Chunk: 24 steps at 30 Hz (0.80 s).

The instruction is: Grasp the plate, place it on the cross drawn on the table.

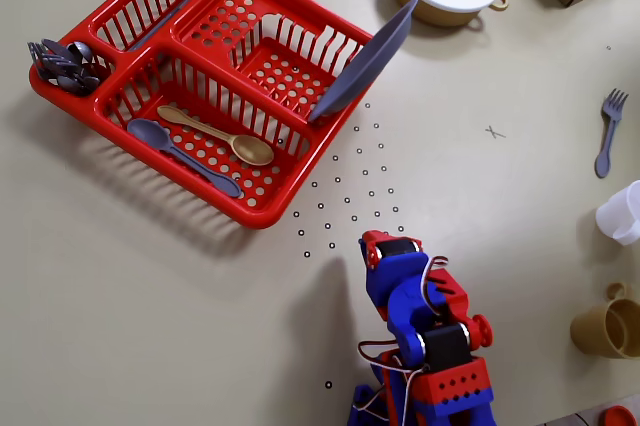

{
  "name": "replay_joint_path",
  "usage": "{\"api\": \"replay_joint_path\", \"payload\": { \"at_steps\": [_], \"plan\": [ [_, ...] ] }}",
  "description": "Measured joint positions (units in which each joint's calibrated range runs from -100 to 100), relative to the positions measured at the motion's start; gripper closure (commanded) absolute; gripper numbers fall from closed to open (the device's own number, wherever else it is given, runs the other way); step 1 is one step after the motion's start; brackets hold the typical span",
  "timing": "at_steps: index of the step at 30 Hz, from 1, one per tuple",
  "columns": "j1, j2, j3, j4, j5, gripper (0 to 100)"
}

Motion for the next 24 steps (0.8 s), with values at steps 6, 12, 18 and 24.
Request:
{"api": "replay_joint_path", "payload": {
  "at_steps": [6,12,18,24],
  "plan": [
    [0.00,0.00,0.00,0.00,0.00,100],
    [0.00,0.00,0.00,0.00,0.00,100],
    [0.00,0.00,0.00,0.00,0.24,100],
    [0.00,0.00,0.00,0.00,0.68,98]
  ]
}}
